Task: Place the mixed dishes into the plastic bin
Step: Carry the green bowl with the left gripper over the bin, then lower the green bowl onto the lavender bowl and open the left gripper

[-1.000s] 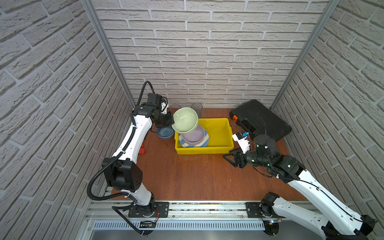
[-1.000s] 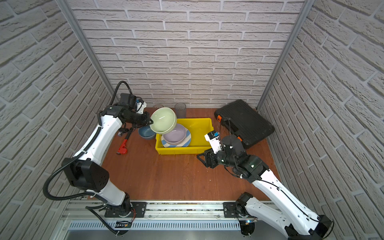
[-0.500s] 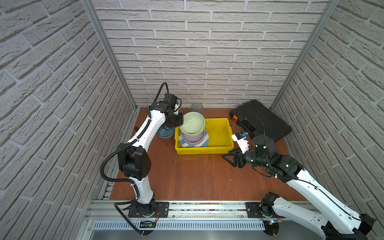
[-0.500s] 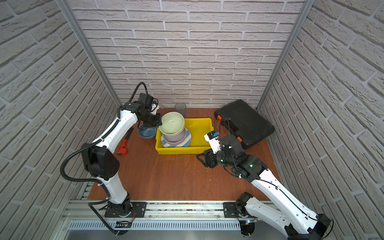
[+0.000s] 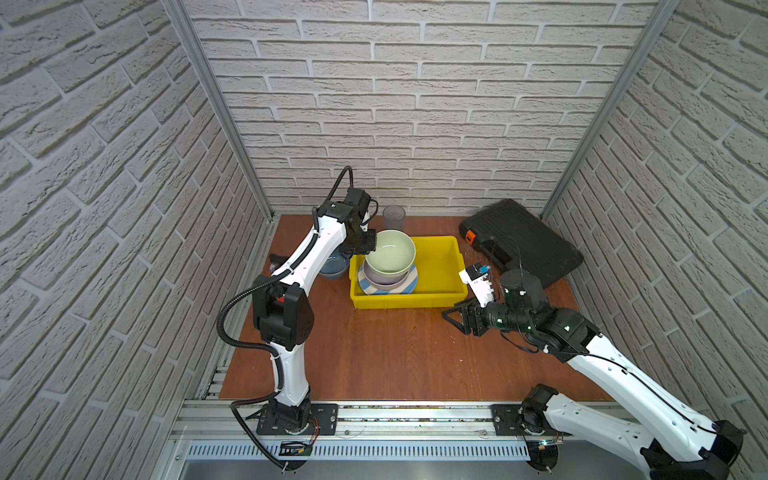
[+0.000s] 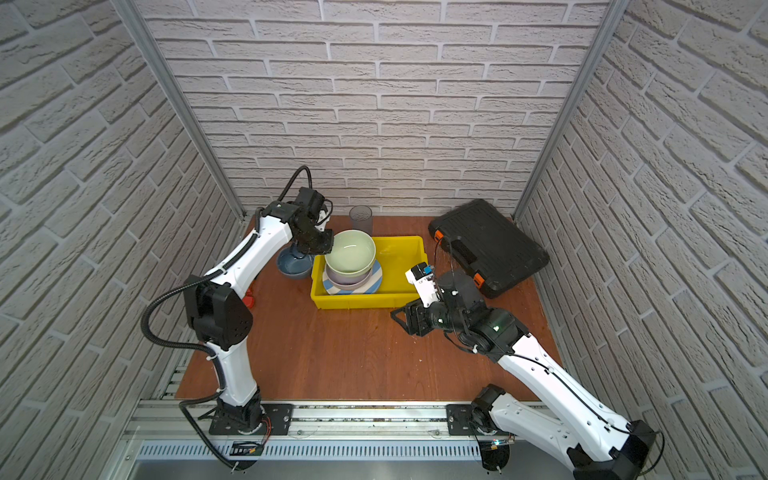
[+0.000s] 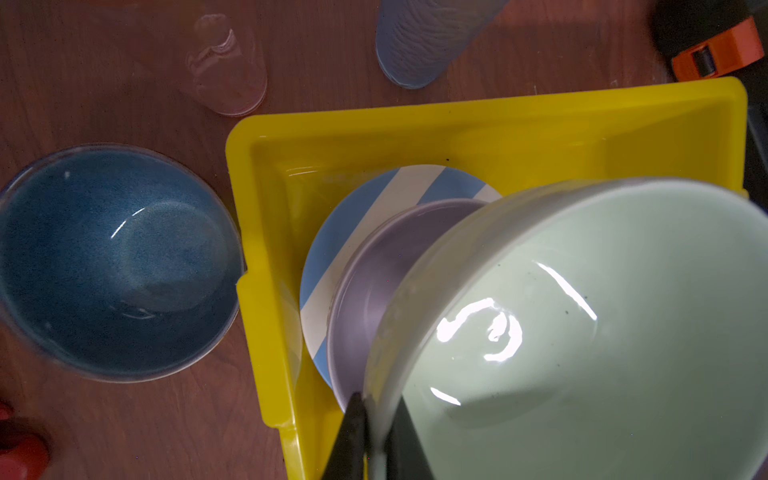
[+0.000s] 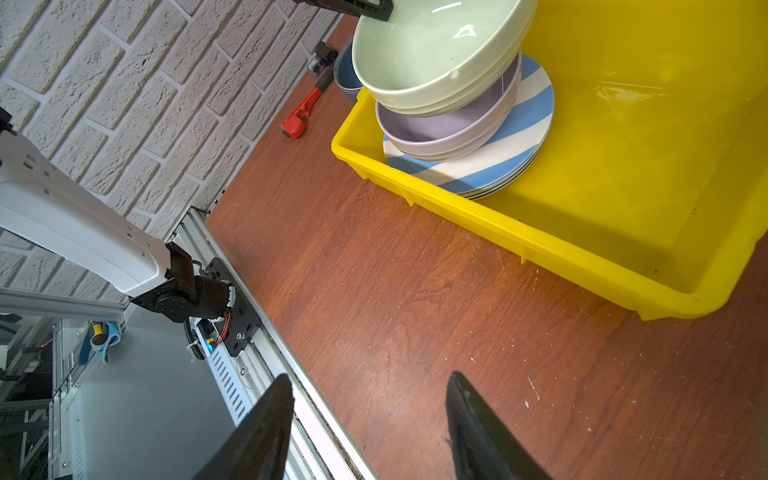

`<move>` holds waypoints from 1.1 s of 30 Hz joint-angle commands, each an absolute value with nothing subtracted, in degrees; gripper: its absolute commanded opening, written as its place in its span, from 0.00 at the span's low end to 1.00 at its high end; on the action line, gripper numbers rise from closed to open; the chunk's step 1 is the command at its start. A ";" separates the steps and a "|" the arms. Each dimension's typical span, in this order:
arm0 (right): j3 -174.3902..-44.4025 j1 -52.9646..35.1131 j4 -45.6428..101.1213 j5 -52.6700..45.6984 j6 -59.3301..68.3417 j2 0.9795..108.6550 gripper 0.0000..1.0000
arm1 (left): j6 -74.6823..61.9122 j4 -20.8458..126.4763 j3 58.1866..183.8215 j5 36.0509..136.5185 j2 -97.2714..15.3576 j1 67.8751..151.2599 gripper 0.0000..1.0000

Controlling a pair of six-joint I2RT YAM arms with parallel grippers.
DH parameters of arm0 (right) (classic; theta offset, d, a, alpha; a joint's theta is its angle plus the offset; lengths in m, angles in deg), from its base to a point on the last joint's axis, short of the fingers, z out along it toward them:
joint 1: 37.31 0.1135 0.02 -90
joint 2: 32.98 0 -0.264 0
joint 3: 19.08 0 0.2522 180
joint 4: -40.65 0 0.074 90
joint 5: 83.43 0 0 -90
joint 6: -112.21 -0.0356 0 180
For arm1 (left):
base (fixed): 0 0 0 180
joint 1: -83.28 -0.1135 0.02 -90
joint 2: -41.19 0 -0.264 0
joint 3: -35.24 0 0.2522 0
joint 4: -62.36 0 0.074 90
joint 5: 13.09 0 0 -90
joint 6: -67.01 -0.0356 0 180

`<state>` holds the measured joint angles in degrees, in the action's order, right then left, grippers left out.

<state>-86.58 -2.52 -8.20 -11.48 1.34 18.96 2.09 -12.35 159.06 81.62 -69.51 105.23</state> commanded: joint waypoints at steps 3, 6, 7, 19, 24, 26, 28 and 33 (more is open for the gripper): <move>-85.67 -1.80 -6.28 -11.28 1.37 19.02 0.60 | 1.63 -11.77 163.00 81.15 -69.99 106.36 0.00; -85.67 -1.80 -6.68 -11.03 1.52 19.05 0.61 | 1.50 -12.14 162.82 80.87 -70.34 106.53 0.00; -85.68 -1.80 -6.61 -10.95 1.55 19.05 0.61 | 1.43 -12.22 162.83 80.79 -70.46 106.57 0.00; -85.31 -1.63 -6.57 -10.46 1.19 20.10 0.61 | 0.30 -13.37 162.17 79.82 -70.94 106.57 0.00; -85.23 -1.63 -6.59 -10.29 1.20 20.41 0.61 | -0.04 -13.11 161.18 79.84 -70.87 106.59 0.00; -85.23 -1.63 -6.55 -10.36 1.20 20.54 0.62 | -0.10 -12.93 160.89 79.81 -70.86 106.57 0.00; -85.23 -1.63 -6.55 -10.31 1.15 20.71 0.62 | -0.23 -12.84 160.65 79.81 -70.88 106.58 0.00; -85.31 -1.52 -6.58 -10.46 1.20 20.81 0.62 | -0.32 -12.14 159.13 79.90 -70.80 106.59 0.00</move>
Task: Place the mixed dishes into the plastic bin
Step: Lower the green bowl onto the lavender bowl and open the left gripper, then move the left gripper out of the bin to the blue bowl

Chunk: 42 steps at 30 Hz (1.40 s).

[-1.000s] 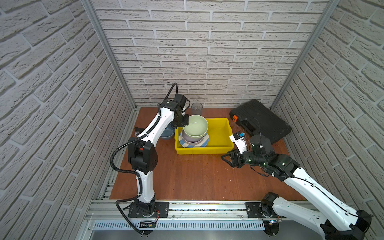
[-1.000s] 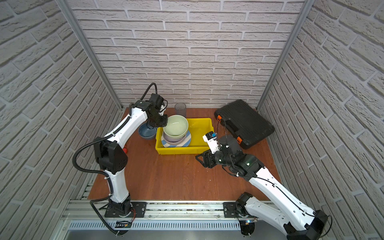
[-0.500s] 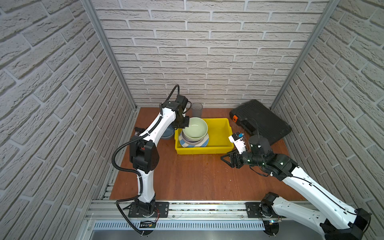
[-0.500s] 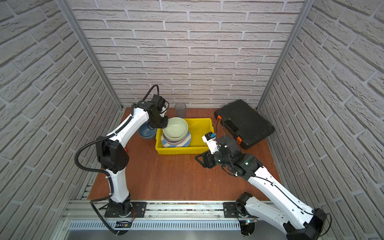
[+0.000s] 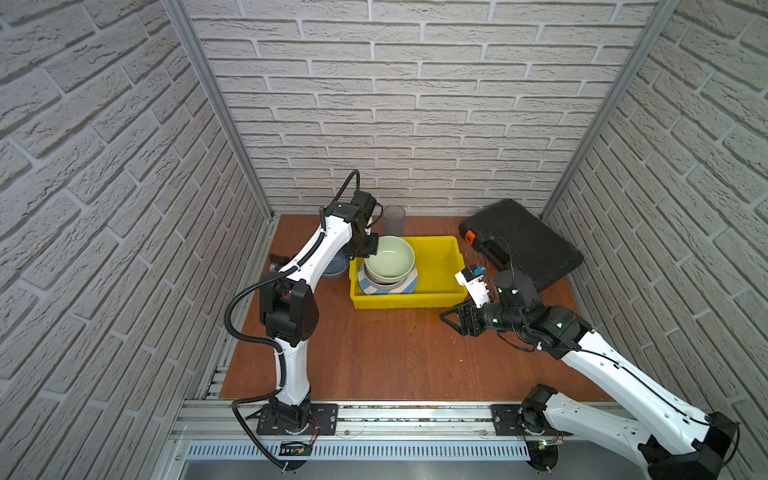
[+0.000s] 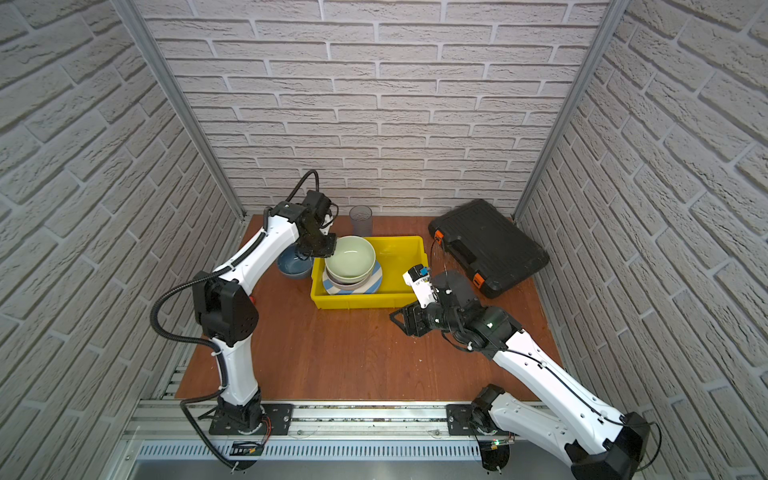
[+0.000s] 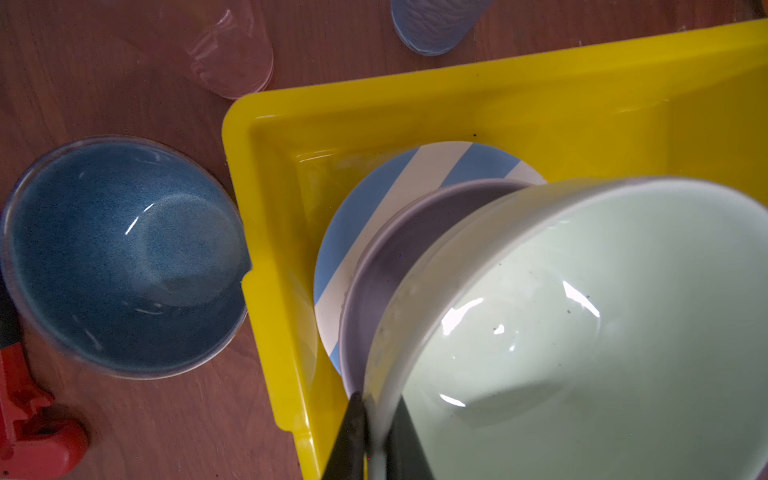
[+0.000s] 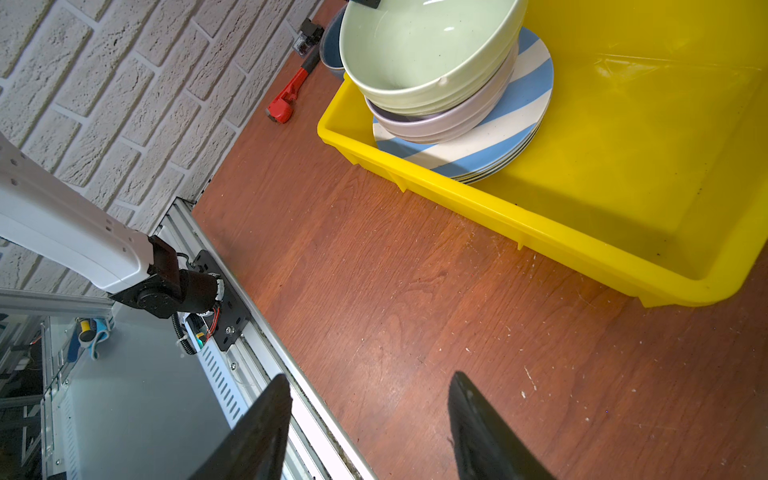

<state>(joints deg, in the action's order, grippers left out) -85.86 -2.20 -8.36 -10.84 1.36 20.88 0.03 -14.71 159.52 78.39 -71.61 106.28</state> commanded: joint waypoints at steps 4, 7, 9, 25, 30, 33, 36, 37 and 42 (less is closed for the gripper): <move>-85.34 -1.54 -6.60 -10.40 1.20 20.81 0.62 | -0.34 -11.48 157.72 79.99 -70.43 106.56 0.00; -85.39 -1.54 -6.36 -10.36 1.20 20.98 0.62 | -0.44 -11.30 157.20 79.81 -70.27 106.46 0.00; -85.40 -1.49 -6.25 -10.55 1.19 21.24 0.62 | -0.53 -11.20 156.87 79.82 -70.23 106.32 0.00; -85.75 -1.27 -5.53 -11.01 1.17 22.74 0.62 | -0.57 -10.64 154.71 80.25 -69.43 105.77 0.09; -85.68 -1.10 -5.50 -11.08 1.11 22.91 0.62 | -0.44 -10.63 154.69 80.59 -68.43 105.52 0.20; -85.53 -1.05 -5.43 -11.05 1.02 22.89 0.62 | -0.32 -10.63 154.71 81.25 -67.59 105.22 0.29; -85.49 -1.01 -5.45 -11.01 1.02 23.00 0.62 | -0.05 -10.33 154.48 81.70 -66.82 104.87 0.33; -85.52 -1.01 -5.43 -11.08 1.01 23.00 0.62 | 0.09 -10.38 154.55 81.91 -66.66 104.72 0.33; -85.53 -0.82 -5.45 -10.88 0.94 22.88 0.63 | 0.69 -9.78 154.18 82.54 -65.32 103.76 0.38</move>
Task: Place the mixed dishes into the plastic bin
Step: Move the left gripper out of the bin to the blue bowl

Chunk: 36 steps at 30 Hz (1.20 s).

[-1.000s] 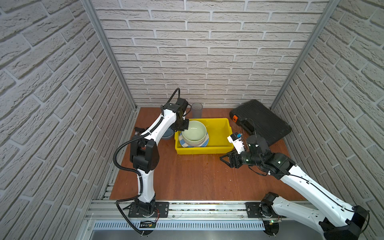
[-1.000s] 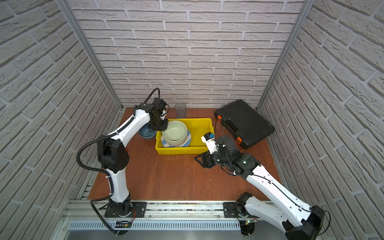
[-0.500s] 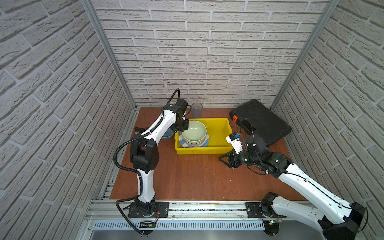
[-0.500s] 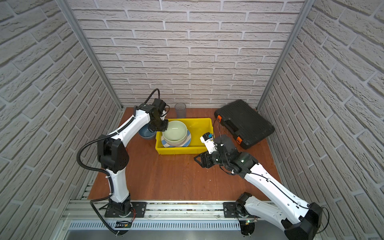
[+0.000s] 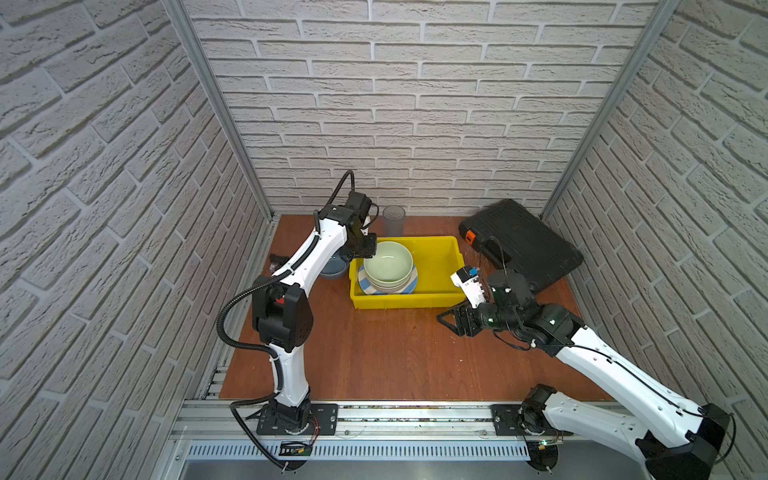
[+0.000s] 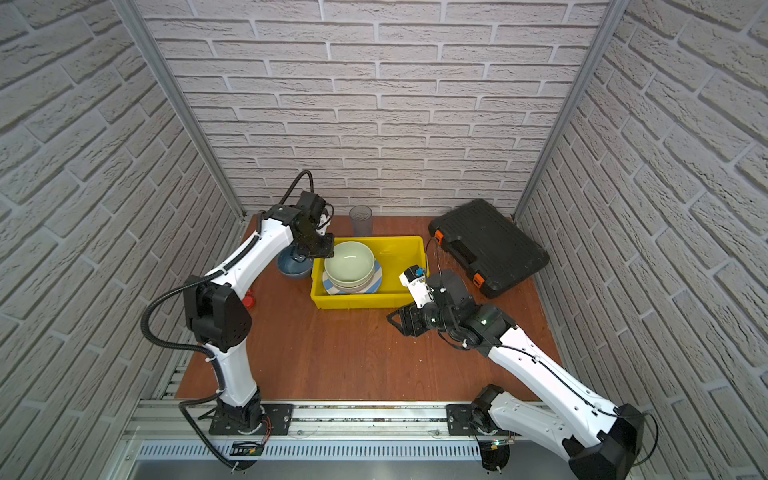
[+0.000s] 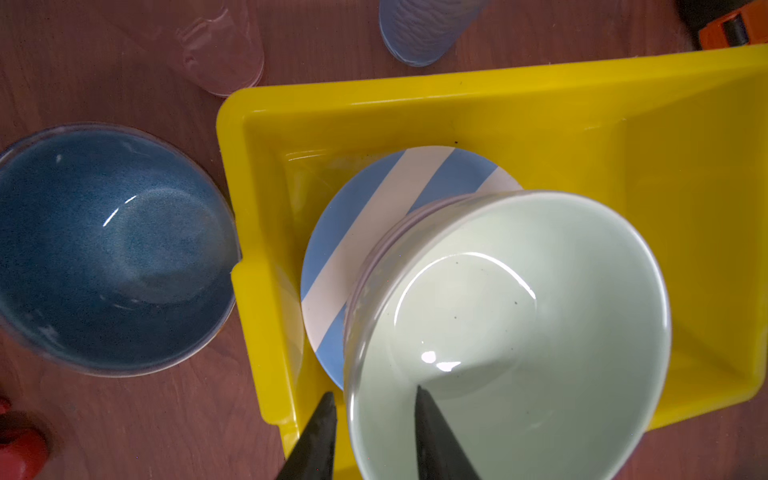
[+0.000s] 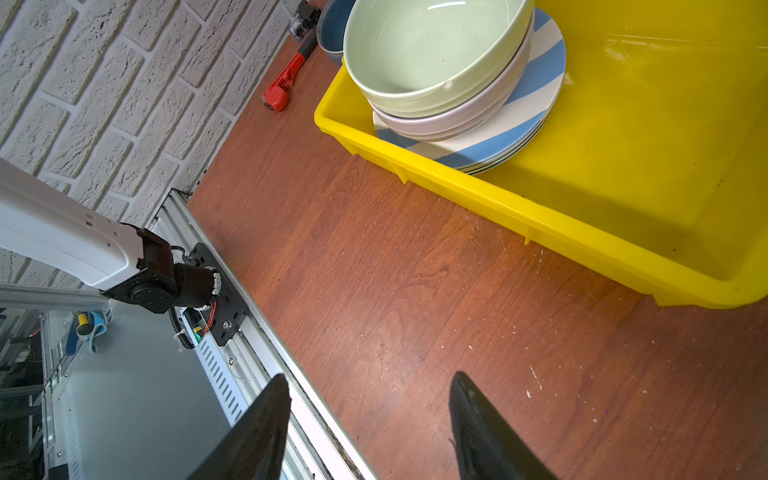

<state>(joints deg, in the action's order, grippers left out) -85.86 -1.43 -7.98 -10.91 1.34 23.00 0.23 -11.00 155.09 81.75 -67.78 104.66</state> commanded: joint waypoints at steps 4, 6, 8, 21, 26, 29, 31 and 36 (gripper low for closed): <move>-85.49 -0.75 -5.41 -10.78 0.85 22.94 0.63 | 1.21 -7.68 152.09 82.79 -62.85 102.60 0.49; -85.47 -0.65 -5.37 -10.68 0.76 23.00 0.62 | 1.51 -6.42 150.51 83.02 -61.41 101.89 0.52; -85.56 -0.57 -5.17 -10.71 0.67 23.13 0.63 | 1.89 -5.75 149.08 83.29 -60.06 100.60 0.52; -85.84 0.55 -3.91 -10.79 0.24 24.67 0.66 | 3.82 -1.43 137.83 85.97 -51.71 88.01 0.73; -85.67 1.10 -3.20 -10.75 0.11 24.67 0.67 | 3.45 -0.10 135.26 87.34 -51.87 82.83 0.74; -85.66 1.28 -2.57 -11.36 -0.07 24.51 0.69 | 2.86 0.29 134.72 88.33 -53.38 80.35 0.73; -85.45 1.28 -2.31 -11.47 -0.24 24.50 0.69 | 2.55 1.40 134.31 89.57 -54.87 79.12 0.73; -84.96 1.29 -1.24 -12.30 -0.81 24.48 0.71 | 1.24 0.86 136.51 89.66 -60.21 78.00 0.71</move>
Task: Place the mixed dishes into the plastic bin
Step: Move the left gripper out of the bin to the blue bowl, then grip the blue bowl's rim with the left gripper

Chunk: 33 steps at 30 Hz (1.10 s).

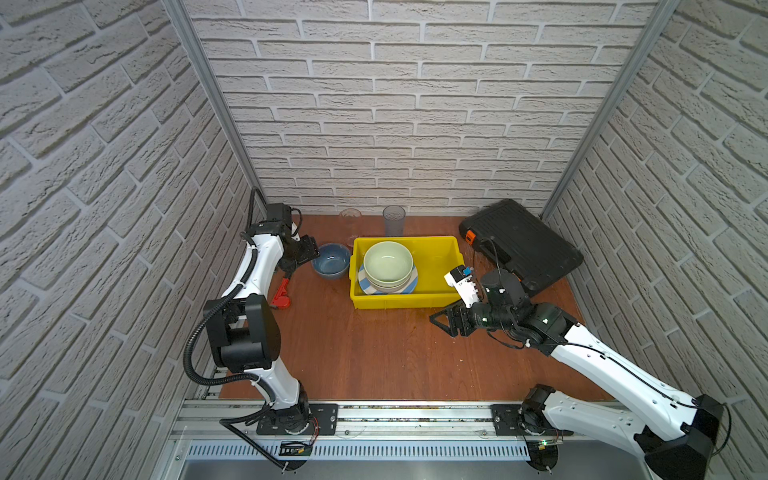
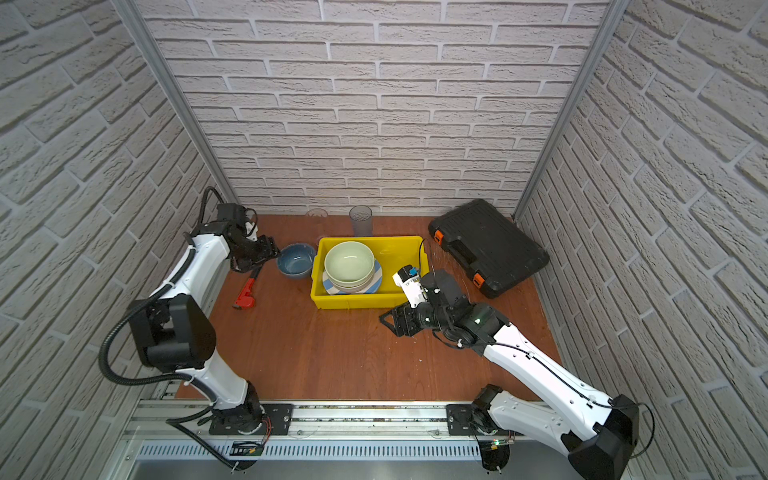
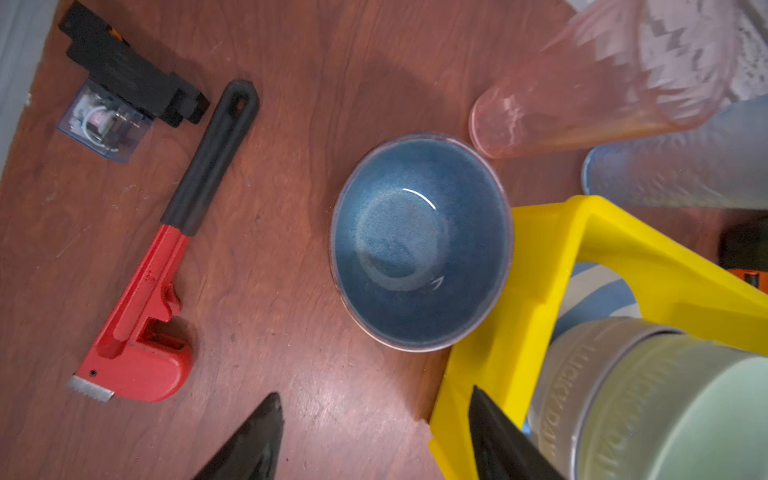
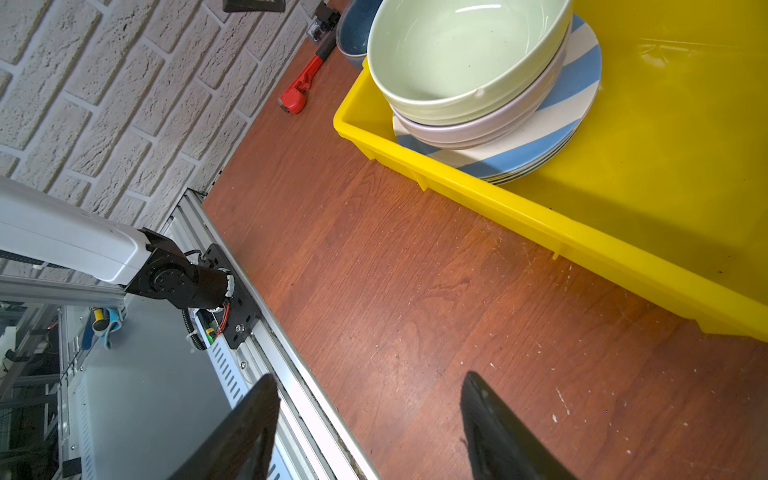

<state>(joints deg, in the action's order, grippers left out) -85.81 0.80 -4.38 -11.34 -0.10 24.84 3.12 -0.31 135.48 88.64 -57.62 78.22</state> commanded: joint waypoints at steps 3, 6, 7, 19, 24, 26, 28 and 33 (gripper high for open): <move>-84.79 1.36 -1.04 -12.42 -0.90 24.07 0.72 | 0.70 0.70 137.78 89.57 -62.99 77.94 0.69; -84.79 1.36 -1.49 -11.82 -0.60 23.55 0.77 | 0.64 1.00 138.92 89.31 -65.47 77.81 0.69; -84.70 1.36 -1.59 -11.62 -0.53 23.38 0.78 | 0.60 0.89 139.44 89.26 -66.27 77.91 0.68; -84.00 1.32 -1.28 -12.10 -0.47 23.21 0.80 | -0.51 0.72 141.70 89.66 -72.90 77.95 0.55; -83.47 1.36 -0.37 -12.42 -0.95 23.44 0.79 | -0.59 0.37 142.55 89.37 -74.16 77.95 0.50; -83.23 1.36 -0.19 -12.41 -1.00 23.31 0.79 | -0.84 -0.20 143.18 89.31 -74.93 77.87 0.46; -83.13 1.36 -0.27 -12.30 -1.00 23.22 0.79 | -1.03 -1.04 143.98 89.50 -75.75 77.88 0.41; -82.65 1.36 -0.43 -11.86 -1.00 22.67 0.78 | -1.01 -1.59 144.28 89.83 -76.76 77.89 0.31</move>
<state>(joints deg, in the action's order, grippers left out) -83.50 0.86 -2.52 -11.67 -0.56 23.64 -0.27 -0.07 142.85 89.14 -75.69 78.09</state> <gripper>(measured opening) 0.779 0.318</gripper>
